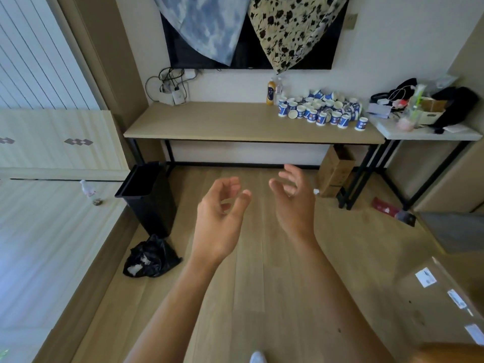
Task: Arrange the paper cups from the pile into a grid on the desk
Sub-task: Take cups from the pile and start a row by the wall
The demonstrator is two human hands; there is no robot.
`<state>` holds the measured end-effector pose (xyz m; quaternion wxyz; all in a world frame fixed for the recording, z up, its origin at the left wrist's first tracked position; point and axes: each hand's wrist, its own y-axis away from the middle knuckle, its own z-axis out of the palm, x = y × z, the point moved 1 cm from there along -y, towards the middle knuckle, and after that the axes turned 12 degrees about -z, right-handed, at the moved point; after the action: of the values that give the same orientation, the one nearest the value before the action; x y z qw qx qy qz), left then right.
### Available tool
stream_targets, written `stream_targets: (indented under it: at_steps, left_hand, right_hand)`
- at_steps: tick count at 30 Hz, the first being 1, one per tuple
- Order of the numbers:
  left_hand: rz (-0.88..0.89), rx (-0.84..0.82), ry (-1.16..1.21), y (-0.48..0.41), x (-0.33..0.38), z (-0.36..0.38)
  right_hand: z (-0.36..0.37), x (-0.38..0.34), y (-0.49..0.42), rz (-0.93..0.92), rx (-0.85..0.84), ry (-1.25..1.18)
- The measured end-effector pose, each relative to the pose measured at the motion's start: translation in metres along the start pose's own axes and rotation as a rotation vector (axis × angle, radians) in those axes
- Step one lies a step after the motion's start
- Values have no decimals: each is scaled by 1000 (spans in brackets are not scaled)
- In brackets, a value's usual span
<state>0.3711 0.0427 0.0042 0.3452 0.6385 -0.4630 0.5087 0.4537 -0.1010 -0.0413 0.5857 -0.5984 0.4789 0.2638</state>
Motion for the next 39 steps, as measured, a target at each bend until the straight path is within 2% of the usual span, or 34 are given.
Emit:
stream_targets:
  at_steps: [13,29,39]
  left_hand:
    - [-26,-38,101,-178,1,51]
    - [-18,-234,123,-457,-5,77]
    - [-38,-284,73,-604,-18,146]
  right_hand:
    - [52,82,-160,33,4,55]
    - [182,173,-353,89,90,75]
    - [211,261,-489,154,112,89]
